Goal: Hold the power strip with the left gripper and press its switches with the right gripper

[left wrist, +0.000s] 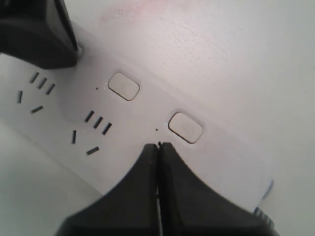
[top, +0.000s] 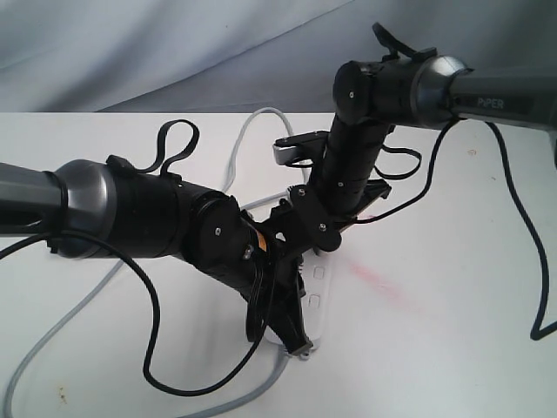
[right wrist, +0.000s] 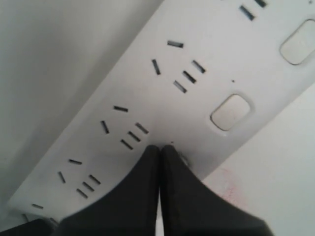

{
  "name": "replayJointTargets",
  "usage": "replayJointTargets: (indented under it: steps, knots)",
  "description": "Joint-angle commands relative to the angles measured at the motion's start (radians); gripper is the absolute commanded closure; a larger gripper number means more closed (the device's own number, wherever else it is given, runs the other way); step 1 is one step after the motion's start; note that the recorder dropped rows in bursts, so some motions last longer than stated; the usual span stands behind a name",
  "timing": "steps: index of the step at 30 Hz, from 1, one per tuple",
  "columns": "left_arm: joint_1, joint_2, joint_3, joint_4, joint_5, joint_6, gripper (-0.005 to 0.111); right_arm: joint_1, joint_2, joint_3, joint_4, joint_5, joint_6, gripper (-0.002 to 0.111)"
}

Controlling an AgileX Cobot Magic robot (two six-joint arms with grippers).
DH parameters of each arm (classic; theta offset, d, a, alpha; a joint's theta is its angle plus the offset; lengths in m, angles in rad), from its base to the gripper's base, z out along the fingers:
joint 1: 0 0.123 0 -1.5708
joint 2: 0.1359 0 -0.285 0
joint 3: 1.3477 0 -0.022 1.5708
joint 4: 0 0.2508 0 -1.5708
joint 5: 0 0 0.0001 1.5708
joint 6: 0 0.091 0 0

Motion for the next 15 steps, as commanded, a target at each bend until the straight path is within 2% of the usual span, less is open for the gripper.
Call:
replayJointTargets:
  steps: [1, 15]
  knots:
    - [0.001, 0.017, 0.01, 0.006, 0.028, -0.008, 0.107, 0.03, 0.05, 0.008, -0.027, -0.004, 0.009, 0.108]
    - [0.001, 0.017, 0.01, 0.006, 0.032, -0.005, 0.107, 0.037, 0.061, 0.008, -0.106, -0.024, 0.058, 0.108]
